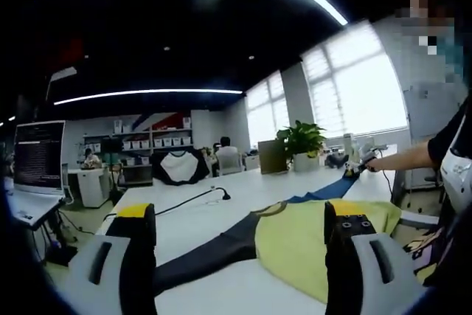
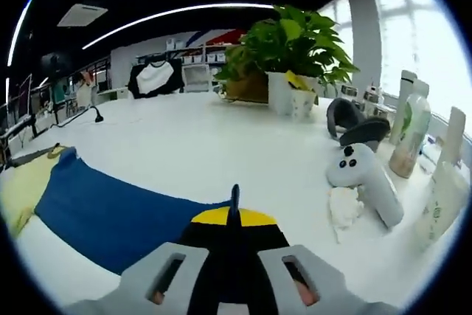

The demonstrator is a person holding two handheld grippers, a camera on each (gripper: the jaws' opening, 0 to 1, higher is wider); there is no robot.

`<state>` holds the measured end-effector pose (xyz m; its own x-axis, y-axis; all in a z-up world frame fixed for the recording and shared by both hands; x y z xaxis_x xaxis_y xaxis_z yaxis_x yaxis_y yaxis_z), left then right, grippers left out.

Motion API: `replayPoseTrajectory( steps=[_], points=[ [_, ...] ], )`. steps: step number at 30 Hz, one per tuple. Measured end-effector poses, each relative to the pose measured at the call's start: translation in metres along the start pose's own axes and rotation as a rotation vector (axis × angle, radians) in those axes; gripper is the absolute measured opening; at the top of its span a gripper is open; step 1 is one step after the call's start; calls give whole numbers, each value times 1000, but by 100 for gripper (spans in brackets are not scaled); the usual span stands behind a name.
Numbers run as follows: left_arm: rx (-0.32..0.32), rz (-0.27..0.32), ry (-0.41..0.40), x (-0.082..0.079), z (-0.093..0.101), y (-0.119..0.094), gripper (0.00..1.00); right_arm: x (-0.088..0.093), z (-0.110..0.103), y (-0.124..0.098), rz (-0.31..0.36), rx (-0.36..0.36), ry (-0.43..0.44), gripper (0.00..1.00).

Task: Fold the garment on the visible template until the final outline fits inside the template.

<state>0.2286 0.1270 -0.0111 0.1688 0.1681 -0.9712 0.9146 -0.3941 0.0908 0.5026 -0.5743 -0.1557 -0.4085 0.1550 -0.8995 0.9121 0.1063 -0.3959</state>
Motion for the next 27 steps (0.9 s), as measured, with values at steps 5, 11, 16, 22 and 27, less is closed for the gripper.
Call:
replayPoseTrajectory(
  steps=[5, 11, 16, 22, 27],
  points=[
    [1, -9, 4, 3, 2, -1, 100, -14, -5, -9, 29, -2, -8, 0],
    [-2, -22, -7, 7, -1, -2, 100, -32, -15, -17, 59, -11, -3, 0],
    [-27, -63, -19, 18, -11, -3, 100, -41, -25, -22, 76, -33, -17, 0],
    [-89, -118, -30, 34, -32, -10, 100, -49, -31, -21, 86, -52, -32, 0],
    [-151, -162, -47, 46, -52, -15, 100, -48, -35, -22, 88, -54, -27, 0]
  ],
)
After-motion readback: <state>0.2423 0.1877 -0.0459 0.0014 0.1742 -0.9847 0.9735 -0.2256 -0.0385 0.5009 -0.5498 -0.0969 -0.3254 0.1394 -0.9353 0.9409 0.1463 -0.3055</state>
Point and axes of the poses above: the point that each gripper's makers call its tool centre point, and the gripper's own axes: y roughly forward along the fingers, z roughly to its right, x roughly out of its underside, the point moved 3 cm from there along -y, roughly backward along the fingers, and after that the axes turned 7 degrees about y, right-handed, at the moved point
